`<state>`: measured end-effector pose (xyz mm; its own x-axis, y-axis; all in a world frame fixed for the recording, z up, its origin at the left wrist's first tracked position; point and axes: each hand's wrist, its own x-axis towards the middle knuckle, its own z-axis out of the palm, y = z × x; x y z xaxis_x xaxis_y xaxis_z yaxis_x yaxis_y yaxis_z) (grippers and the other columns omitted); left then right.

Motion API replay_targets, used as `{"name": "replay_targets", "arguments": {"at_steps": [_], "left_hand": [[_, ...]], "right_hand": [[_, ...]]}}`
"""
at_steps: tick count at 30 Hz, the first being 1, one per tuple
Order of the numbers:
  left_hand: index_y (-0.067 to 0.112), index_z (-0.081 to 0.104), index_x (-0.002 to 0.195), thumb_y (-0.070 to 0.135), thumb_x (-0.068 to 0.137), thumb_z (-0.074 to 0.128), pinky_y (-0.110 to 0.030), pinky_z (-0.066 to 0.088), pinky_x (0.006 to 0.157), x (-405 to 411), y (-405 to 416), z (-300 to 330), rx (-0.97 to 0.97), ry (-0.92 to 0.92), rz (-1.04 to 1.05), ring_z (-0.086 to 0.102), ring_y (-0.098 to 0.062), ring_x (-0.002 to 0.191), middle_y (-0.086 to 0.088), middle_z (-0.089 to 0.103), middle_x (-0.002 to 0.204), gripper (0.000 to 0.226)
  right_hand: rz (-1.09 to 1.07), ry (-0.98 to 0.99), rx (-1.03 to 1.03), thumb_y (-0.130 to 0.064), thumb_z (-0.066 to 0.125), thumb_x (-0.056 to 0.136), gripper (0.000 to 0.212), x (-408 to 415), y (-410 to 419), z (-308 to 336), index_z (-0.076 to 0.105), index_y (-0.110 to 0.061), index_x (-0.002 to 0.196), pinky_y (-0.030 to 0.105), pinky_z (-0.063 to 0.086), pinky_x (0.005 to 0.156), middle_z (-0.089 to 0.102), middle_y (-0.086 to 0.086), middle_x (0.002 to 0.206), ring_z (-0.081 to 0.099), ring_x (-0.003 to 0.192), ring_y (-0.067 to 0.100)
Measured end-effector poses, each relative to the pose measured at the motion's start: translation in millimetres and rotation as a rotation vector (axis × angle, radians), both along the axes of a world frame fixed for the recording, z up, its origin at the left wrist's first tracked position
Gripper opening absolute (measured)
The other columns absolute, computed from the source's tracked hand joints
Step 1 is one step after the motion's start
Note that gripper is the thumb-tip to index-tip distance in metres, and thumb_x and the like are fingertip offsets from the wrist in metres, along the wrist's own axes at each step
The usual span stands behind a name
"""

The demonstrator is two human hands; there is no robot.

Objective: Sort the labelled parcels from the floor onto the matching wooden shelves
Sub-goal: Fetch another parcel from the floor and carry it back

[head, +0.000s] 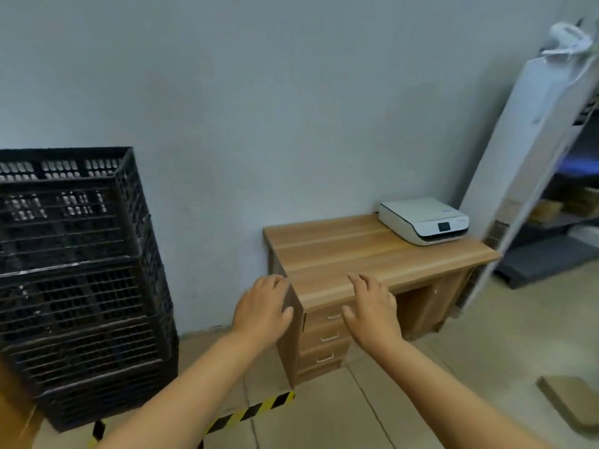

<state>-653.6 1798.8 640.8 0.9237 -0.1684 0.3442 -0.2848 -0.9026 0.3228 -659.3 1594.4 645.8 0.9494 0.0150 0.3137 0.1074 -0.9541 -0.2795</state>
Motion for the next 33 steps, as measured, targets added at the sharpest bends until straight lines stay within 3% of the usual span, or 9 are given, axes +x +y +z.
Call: {"name": "replay_targets", "arguments": {"at_steps": [8,12,19,27,33], "left_hand": [[0.024,0.04,0.133,0.023,0.083,0.055,-0.029,0.041,0.078,128,-50,-16,0.003,0.032,-0.287,0.047,-0.02,0.112,0.002,0.048,0.129,0.053],[0.025,0.038,0.135,0.022,0.084,0.057,-0.029,0.039,0.082,165,-105,-31,0.022,0.09,-0.431,0.043,-0.02,0.117,0.003,0.045,0.133,0.054],[0.027,0.033,0.138,0.028,0.084,0.059,-0.031,0.043,0.091,198,-235,-47,0.014,0.137,-0.615,0.041,-0.017,0.122,0.005,0.042,0.137,0.06],[0.026,0.026,0.142,0.027,0.08,0.065,-0.031,0.043,0.096,226,-403,-53,0.028,0.132,-0.699,0.039,-0.016,0.127,0.004,0.034,0.145,0.073],[0.028,0.025,0.141,0.028,0.078,0.065,-0.027,0.045,0.083,245,-539,-60,-0.034,0.183,-0.737,0.044,-0.015,0.122,0.005,0.037,0.142,0.074]], "right_hand": [[-0.264,0.023,0.05,-0.026,0.054,0.086,0.062,68,-50,-16,0.028,-0.021,0.143,0.04,0.024,0.109,0.036,0.002,0.143,0.031,0.13,0.021],[-0.404,0.079,0.065,-0.027,0.052,0.087,0.063,74,-95,-32,0.026,-0.021,0.144,0.039,0.023,0.11,0.033,0.001,0.145,0.029,0.132,0.021],[-0.634,0.122,0.105,-0.025,0.051,0.086,0.063,76,-202,-53,0.027,-0.02,0.144,0.039,0.027,0.108,0.036,0.001,0.143,0.033,0.129,0.022],[-0.748,0.148,0.115,-0.024,0.051,0.085,0.064,87,-354,-59,0.026,-0.02,0.144,0.039,0.027,0.106,0.035,0.001,0.143,0.031,0.128,0.023],[-0.809,0.149,0.074,-0.023,0.052,0.085,0.063,90,-481,-52,0.028,-0.02,0.143,0.038,0.025,0.106,0.035,0.001,0.143,0.031,0.128,0.023]]}}
